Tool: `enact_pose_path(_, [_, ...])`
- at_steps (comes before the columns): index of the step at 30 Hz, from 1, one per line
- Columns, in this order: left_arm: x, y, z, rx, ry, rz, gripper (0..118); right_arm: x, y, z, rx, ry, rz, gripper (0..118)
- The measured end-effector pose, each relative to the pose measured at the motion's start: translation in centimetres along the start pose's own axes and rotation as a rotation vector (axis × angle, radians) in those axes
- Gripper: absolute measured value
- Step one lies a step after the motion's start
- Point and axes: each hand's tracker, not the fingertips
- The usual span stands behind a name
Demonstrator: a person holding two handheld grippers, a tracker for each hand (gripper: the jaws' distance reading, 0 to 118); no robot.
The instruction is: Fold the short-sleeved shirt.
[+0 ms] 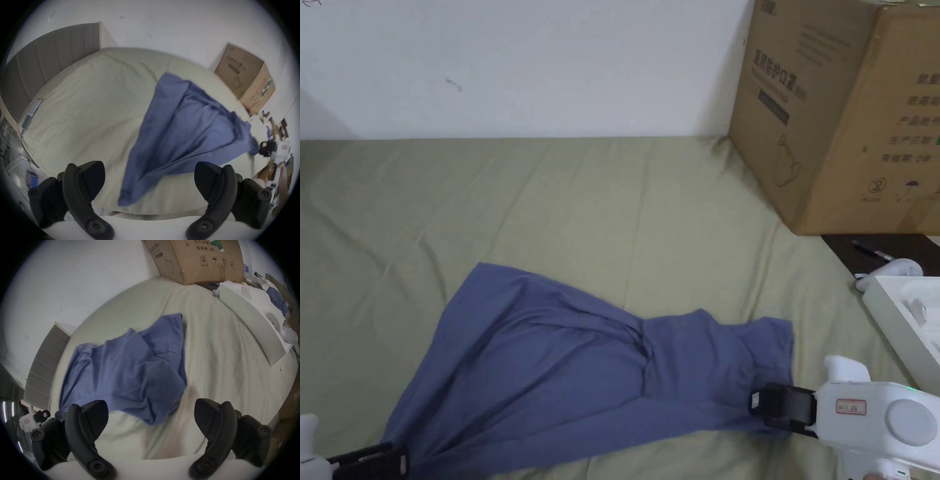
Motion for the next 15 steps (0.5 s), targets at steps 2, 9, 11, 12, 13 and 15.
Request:
enact_pose_path(2, [0.1, -0.1, 1.0, 0.019, -0.03, 0.043, 111, -0.5, -0.5, 1.7, 0.016, -0.009, 0.022, 109])
enact_pose_path(9, [1.8, -0.9, 3.5, 0.037, -0.037, -0.06, 100, -4.5, -3.5, 6.3, 0.126, 0.057, 0.174, 66])
enact_pose_path(11, [2.6, -1.6, 3.9, 0.039, -0.022, -0.105, 52, -5.6, -4.4, 6.3, 0.121, 0.059, 0.184, 35])
enact_pose_path(12, [2.7, -1.9, 3.7, 0.035, -0.014, -0.127, 27, -6.0, -4.9, 6.1, 0.114, 0.061, 0.195, 22])
enact_pose_path(13, [3.6, -2.6, 4.3, 0.035, 0.001, -0.13, 6, -6.2, -5.4, 5.9, 0.117, 0.061, 0.198, 6])
enact_pose_path(15, [3.5, -3.4, 4.1, 0.022, 0.014, -0.125, 1, -6.5, -6.2, 5.2, 0.114, 0.063, 0.182, 0])
